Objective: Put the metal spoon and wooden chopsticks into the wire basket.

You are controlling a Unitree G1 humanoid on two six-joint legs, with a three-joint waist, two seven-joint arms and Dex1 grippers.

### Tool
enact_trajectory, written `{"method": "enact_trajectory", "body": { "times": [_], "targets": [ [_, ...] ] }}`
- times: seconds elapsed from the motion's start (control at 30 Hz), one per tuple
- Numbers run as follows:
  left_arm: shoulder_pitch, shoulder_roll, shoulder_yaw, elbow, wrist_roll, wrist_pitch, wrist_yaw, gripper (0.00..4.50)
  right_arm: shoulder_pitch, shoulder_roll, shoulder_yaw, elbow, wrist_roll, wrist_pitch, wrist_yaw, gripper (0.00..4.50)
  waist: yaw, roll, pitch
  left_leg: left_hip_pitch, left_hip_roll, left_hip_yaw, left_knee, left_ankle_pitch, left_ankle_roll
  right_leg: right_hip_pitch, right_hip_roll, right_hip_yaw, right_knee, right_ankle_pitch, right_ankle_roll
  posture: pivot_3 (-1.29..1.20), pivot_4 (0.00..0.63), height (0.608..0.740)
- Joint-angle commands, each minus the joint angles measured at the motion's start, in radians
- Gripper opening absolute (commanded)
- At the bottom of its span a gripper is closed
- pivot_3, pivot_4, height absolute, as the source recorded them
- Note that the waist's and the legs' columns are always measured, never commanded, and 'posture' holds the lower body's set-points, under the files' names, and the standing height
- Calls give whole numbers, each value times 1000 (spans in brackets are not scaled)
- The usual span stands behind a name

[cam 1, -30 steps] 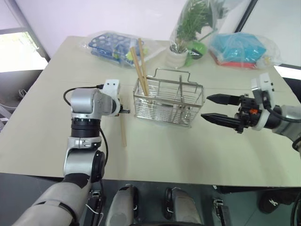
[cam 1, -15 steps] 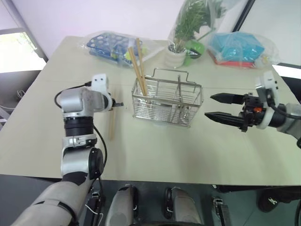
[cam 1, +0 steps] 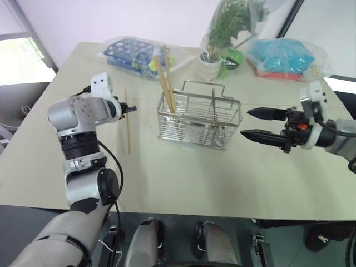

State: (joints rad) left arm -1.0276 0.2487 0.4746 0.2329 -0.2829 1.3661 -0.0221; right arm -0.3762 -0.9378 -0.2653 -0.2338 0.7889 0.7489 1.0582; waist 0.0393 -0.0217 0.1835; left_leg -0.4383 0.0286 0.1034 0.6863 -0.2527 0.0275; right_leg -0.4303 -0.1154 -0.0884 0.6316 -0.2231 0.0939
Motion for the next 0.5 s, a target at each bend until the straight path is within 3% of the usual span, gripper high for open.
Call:
{"method": "enact_trajectory", "body": {
  "times": [0.03,0.23,0.5],
  "targets": [
    [-82,-2,82,-60,-100,-108,-58,48,-4,6,-25,-39,15,-12,-11,4123,-1,0,0,0,0,0,0,0,0,0,0,0,0,0,0,0,150,715],
    [-241,23,230,-62,-281,-426,-129,48,23,6,-46,-47,16,-12,-17,4123,-2,0,0,0,1,0,0,0,0,0,0,0,0,0,0,0,150,715],
    [-313,26,137,-123,-425,-505,-183,48,15,8,-51,-46,21,-10,-30,4123,1,-1,0,1,0,0,0,0,0,1,1,0,0,0,0,0,150,715]
  ]
}}
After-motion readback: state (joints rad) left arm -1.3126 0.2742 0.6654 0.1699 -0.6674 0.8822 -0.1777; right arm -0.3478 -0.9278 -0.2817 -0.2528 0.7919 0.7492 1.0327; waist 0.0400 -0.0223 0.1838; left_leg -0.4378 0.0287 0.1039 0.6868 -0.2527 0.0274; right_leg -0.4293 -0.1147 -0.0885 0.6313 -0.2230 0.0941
